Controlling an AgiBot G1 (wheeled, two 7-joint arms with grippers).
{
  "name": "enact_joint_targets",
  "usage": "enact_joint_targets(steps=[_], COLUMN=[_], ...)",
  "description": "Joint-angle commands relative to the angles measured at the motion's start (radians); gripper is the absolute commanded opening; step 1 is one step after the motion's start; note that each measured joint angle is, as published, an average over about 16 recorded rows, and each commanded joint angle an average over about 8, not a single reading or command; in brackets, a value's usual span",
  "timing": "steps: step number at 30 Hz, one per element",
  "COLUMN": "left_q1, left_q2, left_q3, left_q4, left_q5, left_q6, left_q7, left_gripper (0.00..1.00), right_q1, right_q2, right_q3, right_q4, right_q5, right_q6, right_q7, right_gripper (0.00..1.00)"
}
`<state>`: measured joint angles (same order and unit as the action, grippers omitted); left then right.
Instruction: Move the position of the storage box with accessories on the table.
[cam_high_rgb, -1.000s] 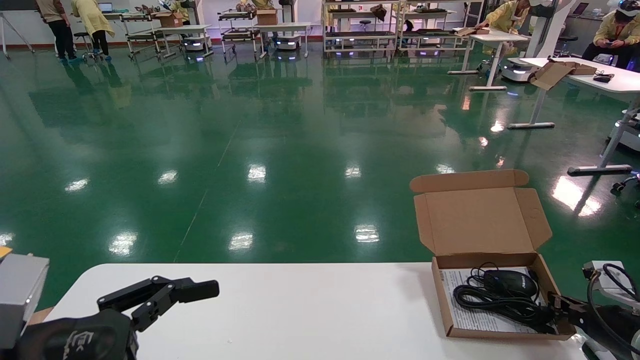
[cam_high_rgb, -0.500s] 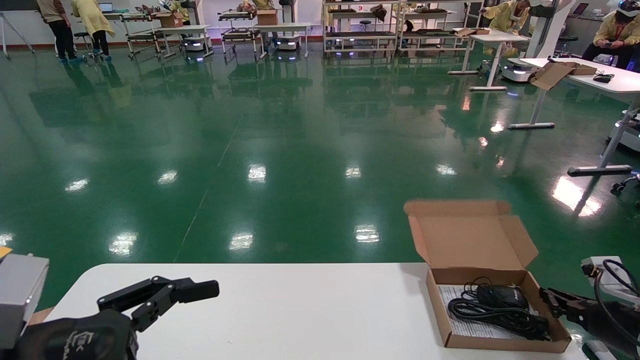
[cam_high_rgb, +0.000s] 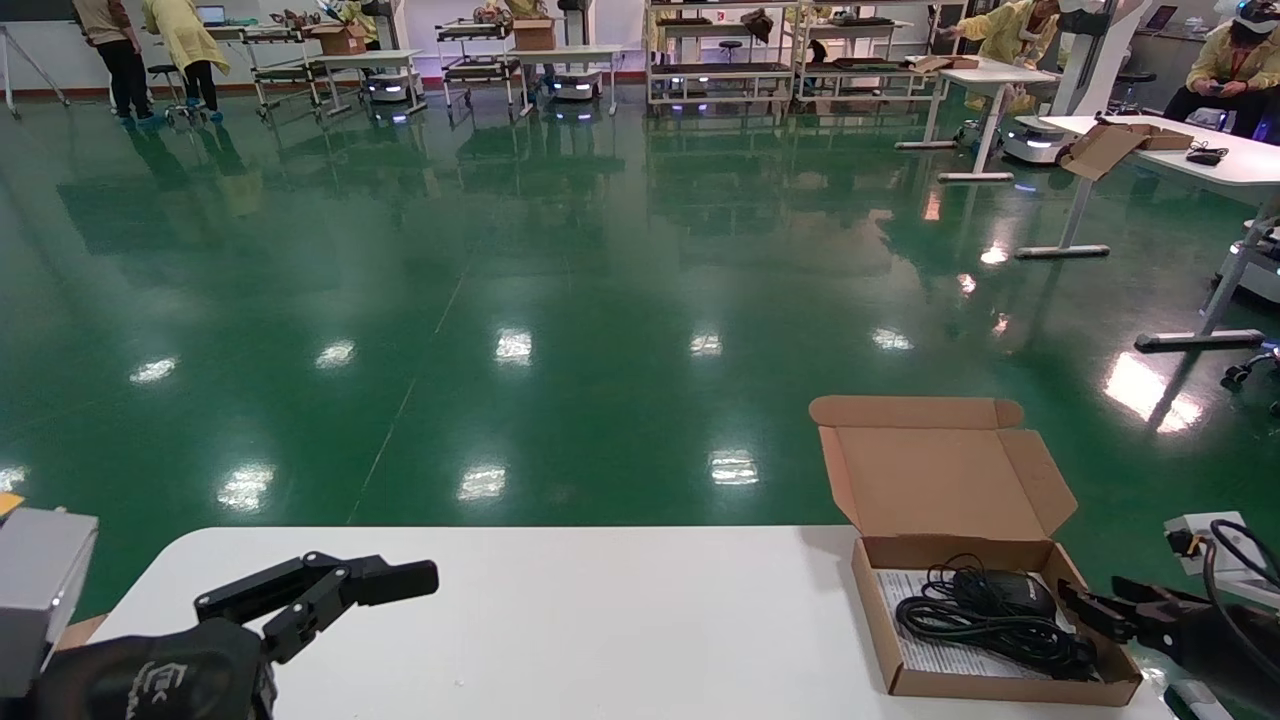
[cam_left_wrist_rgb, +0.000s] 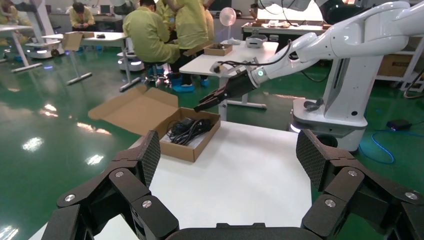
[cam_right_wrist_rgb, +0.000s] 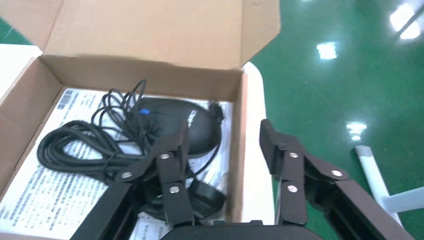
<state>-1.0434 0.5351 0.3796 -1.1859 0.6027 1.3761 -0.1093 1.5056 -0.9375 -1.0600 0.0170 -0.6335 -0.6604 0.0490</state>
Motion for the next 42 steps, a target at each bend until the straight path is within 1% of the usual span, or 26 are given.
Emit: enact_joint_targets(steps=[1,8,11,17,19,23,28,32,42], left_q1=[0.0,0.0,0.0,0.0,0.0,0.0,0.0,0.0,0.0], left_q2=[0.0,0.0,0.0,0.0,0.0,0.0,0.0,0.0,0.0], left_q3=[0.0,0.0,0.0,0.0,0.0,0.0,0.0,0.0,0.0], left_q4=[0.0,0.0,0.0,0.0,0.0,0.0,0.0,0.0,0.0], left_q5=[0.0,0.0,0.0,0.0,0.0,0.0,0.0,0.0,0.0], left_q6=[0.0,0.0,0.0,0.0,0.0,0.0,0.0,0.0,0.0], left_q7=[0.0,0.0,0.0,0.0,0.0,0.0,0.0,0.0,0.0], left_gripper=[1.0,1.0,1.0,1.0,1.0,1.0,1.0,1.0,1.0], right_q1=[0.003,0.021,0.03,0.053,0.059,0.065,0.058,0.044,-0.034], right_q2=[0.002,0.004,-0.001,-0.039,-0.051,-0.061,-0.052,-0.041,0.019], right_q3=[0.001,0.017,0.035,0.102,0.124,0.143,0.134,0.15,0.253], right_q4=[-0.003,-0.005,-0.011,-0.03,-0.033,-0.035,-0.03,0.007,0.213], right_q5=[0.001,0.023,0.049,0.142,0.171,0.195,0.181,0.17,0.127], right_q6=[0.001,0.017,0.045,0.126,0.14,0.15,0.14,0.111,-0.044], right_q7=[-0.006,-0.024,-0.024,0.038,0.058,0.07,0.062,0.062,0.075], right_gripper=[1.0,1.0,1.0,1.0,1.0,1.0,1.0,1.0,1.0])
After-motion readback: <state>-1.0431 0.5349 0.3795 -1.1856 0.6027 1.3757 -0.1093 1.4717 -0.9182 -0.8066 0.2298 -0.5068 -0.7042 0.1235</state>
